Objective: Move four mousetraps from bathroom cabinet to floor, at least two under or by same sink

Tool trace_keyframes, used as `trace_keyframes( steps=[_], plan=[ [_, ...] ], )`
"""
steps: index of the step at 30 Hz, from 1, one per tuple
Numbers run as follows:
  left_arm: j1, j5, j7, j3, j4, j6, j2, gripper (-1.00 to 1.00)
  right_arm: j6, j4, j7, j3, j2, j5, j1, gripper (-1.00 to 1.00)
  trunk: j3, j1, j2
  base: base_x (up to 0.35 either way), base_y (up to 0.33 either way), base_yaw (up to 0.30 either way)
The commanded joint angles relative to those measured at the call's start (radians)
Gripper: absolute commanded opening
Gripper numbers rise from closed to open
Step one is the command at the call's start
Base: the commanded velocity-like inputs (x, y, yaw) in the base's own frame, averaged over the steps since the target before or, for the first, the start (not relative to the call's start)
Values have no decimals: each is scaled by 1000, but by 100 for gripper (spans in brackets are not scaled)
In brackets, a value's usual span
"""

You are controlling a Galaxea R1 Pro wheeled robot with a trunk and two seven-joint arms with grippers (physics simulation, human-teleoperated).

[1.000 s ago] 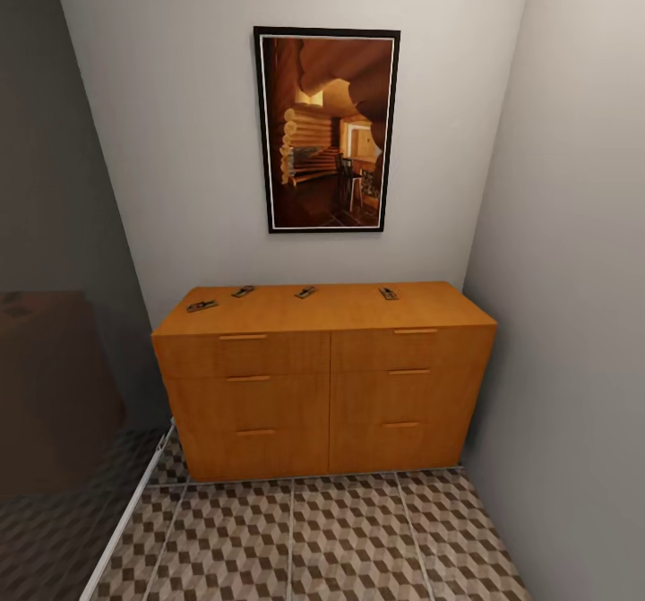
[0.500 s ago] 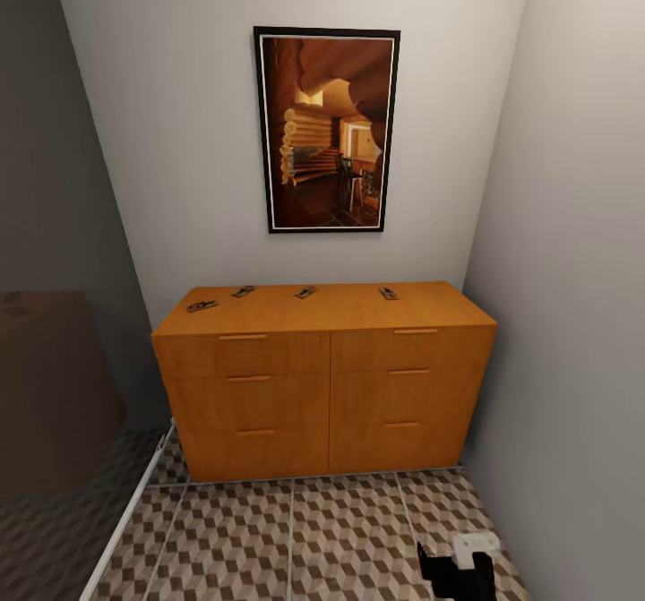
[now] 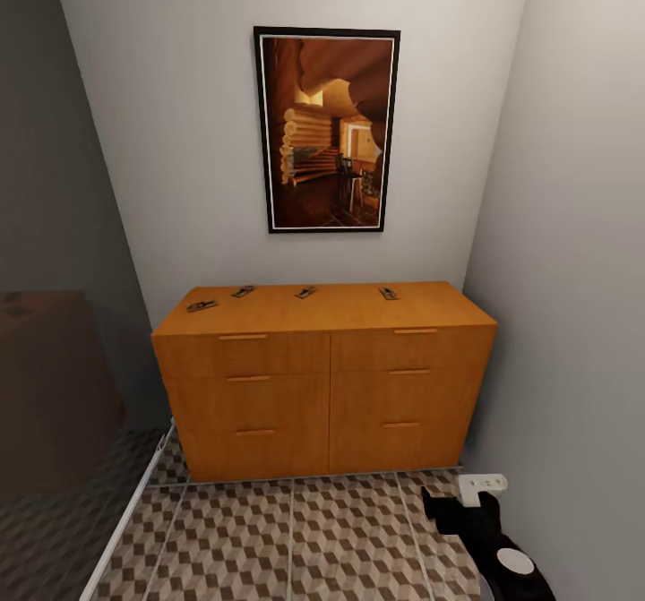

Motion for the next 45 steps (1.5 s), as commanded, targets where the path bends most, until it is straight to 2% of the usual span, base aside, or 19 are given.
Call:
trace_keyframes(
  steps=[1, 6, 10, 13, 15, 17, 22, 24, 25, 27, 32, 33, 36, 40, 43, 45],
  plan=[
    [0, 2, 0, 0, -1, -2, 0, 100, 50, -47, -14, 0, 0, 11, -1, 100, -1, 0, -1, 0, 0, 0],
    [0, 2, 0, 0, -1, -1, -1, 100, 84, -82, -51, 0, 0, 18, -14, 100, -1, 0, -1, 0, 0, 0],
    [0, 2, 0, -1, 0, -1, -2, 100, 123, -88, -78, 0, 0, 19, -66, 100, -1, 0, -1, 0, 0, 0],
    [0, 1, 0, -2, 0, -1, -6, 100, 208, -88, -85, 1, 0, 19, -167, 100, -1, 0, -1, 0, 0, 0],
    [0, 1, 0, -2, 0, -1, -7, 100, 235, -88, -86, 1, 0, 19, -203, 100, -1, 0, -1, 0, 0, 0],
    [0, 1, 0, -3, 0, -1, -7, 100, 293, -87, -88, 1, 0, 18, -280, 100, -1, 0, -1, 0, 0, 0],
    [0, 1, 0, -3, 0, -1, -8, 100, 395, -85, -89, 1, 4, 16, -411, 100, -1, 0, -1, 0, 0, 0],
    [0, 1, 0, -3, 0, -1, -8, 100, 446, -82, -89, 2, 5, 16, -490, 100, -1, 0, -1, 0, 0, 0],
    [0, 1, 0, -3, 0, 0, -8, 100, 458, -81, -89, 2, 6, 16, -508, 100, -1, 0, -1, 0, 0, 0],
    [0, 1, 0, -3, 0, 0, -8, 100, 492, -74, -89, 3, 7, 16, -582, 100, -1, 0, -1, 0, 0, 0],
    [0, 0, 0, -3, 0, 0, -9, 100, 515, -33, -91, 4, 8, 15, -721, 100, -1, 0, -1, 0, 0, 0],
    [0, 0, 0, -3, 0, 0, -11, 100, 518, -17, -91, 4, 9, 15, -763, 100, -1, 0, -1, 0, 0, 0],
    [0, 0, 0, -4, 1, 0, -14, 100, 521, 33, -91, 5, 10, 15, -841, 100, -1, 0, -1, 0, 0, 0],
    [0, 0, 0, -4, 2, 0, -15, 100, 523, 159, -92, 5, 22, 15, -947, 100, -1, 0, -1, 0, 0, 0],
    [0, -1, 0, -4, 2, 0, -15, 100, 520, 352, -92, 6, 43, 15, -1068, 100, -1, 0, -1, 0, 0, 0],
    [0, -1, 0, -4, 2, 0, -16, 100, 518, 447, -90, 6, 50, 15, -1119, 100, -1, 0, -1, 0, 0, 0]
  ],
)
